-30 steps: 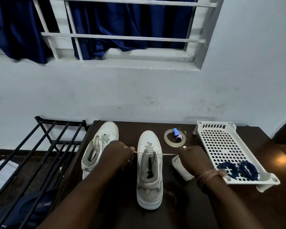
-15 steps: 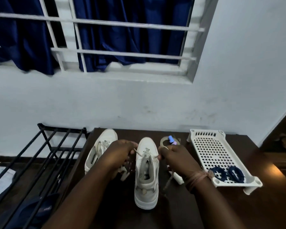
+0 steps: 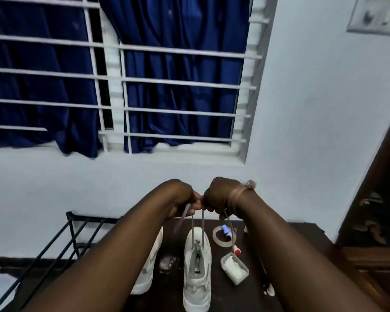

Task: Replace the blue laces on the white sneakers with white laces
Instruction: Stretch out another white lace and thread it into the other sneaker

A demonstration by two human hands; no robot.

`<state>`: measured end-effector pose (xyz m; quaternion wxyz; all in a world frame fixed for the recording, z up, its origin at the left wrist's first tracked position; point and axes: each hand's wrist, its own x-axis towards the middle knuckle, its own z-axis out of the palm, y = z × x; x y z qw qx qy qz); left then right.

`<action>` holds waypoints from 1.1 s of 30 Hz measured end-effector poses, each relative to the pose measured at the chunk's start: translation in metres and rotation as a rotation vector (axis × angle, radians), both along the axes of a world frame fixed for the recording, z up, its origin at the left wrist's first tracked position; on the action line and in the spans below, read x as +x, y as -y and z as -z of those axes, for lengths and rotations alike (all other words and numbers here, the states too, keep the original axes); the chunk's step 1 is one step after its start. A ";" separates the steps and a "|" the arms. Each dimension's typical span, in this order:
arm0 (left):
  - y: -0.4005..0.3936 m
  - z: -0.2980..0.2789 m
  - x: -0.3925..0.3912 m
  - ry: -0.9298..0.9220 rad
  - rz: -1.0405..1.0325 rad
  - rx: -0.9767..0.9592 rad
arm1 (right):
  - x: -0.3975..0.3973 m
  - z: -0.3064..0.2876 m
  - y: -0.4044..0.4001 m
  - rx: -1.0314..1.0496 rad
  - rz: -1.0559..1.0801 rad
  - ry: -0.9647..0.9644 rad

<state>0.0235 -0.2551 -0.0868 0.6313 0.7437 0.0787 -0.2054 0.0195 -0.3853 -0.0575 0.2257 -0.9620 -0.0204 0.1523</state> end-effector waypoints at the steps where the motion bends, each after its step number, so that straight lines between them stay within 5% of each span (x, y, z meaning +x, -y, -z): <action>1: -0.002 -0.013 -0.001 -0.001 -0.002 -0.007 | -0.003 -0.015 -0.002 -0.007 0.010 0.014; 8: -0.015 -0.091 -0.008 -0.007 0.007 -0.053 | -0.008 -0.083 -0.003 0.076 0.012 0.062; 14: -0.029 -0.097 -0.011 0.076 0.074 0.056 | -0.010 -0.089 0.021 0.863 0.116 -0.268; 17: -0.032 -0.090 -0.002 0.161 0.031 0.040 | -0.003 -0.082 0.028 1.088 0.084 -0.281; 21: -0.028 -0.079 0.005 0.338 -0.060 0.160 | 0.006 -0.063 0.027 1.131 0.088 -0.089; 24: -0.024 -0.075 0.011 0.472 -0.093 0.260 | 0.017 -0.058 0.023 0.924 0.130 0.235; 33: -0.010 -0.065 0.028 0.623 -0.393 -0.010 | 0.034 -0.038 -0.012 1.116 0.245 0.499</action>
